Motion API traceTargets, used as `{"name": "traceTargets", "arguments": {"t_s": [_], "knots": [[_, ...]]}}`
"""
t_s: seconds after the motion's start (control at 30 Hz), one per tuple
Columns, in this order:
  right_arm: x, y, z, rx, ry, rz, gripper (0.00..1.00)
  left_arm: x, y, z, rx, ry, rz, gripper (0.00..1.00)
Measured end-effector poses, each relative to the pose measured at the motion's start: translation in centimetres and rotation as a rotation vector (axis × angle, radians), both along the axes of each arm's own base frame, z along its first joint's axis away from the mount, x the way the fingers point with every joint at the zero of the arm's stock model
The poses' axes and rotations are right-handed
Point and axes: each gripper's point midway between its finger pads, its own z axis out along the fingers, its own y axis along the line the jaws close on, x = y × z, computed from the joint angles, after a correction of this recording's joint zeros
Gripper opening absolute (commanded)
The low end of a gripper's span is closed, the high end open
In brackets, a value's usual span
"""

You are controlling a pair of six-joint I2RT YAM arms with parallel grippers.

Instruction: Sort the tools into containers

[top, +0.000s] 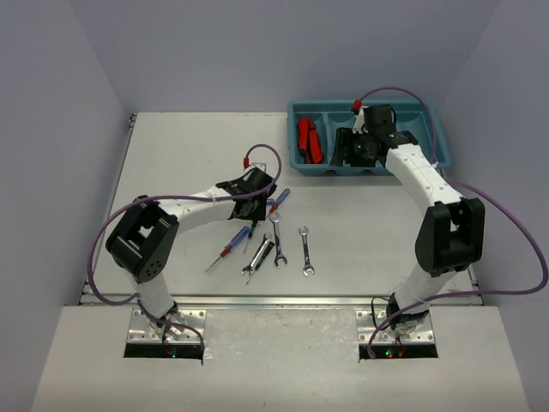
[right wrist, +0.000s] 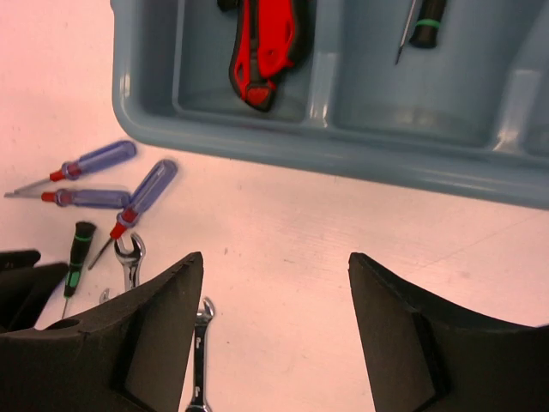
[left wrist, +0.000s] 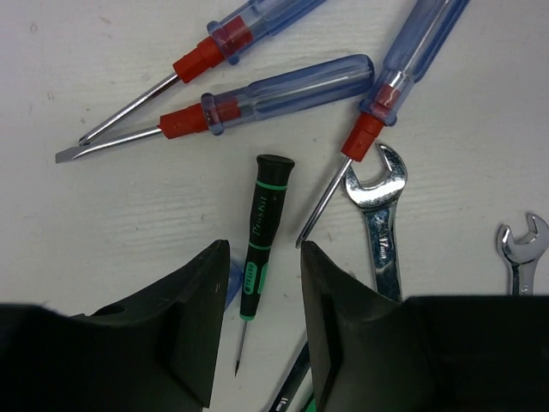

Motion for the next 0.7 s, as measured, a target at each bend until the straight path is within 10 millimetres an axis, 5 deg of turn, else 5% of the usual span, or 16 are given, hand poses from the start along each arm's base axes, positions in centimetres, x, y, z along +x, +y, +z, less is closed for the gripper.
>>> {"name": "traceTargets", "arguments": {"t_s": [0.13,0.4,0.7], "knots": [[-1.1,0.7,-1.9,0.007,0.053,0.026,0.68,0.5,0.3,-1.4,-0.013,0.035,-0.005,0.31],[-1.2,1.7,-2.1,0.021,0.049,0.050,0.68,0.2,0.2,-4.2,0.001,0.095,-0.018,0.17],[-1.7,3.0,-2.3,0.029,0.054,0.074,0.70,0.2,-0.2,-4.0,-0.013,0.086,-0.019,0.00]]}}
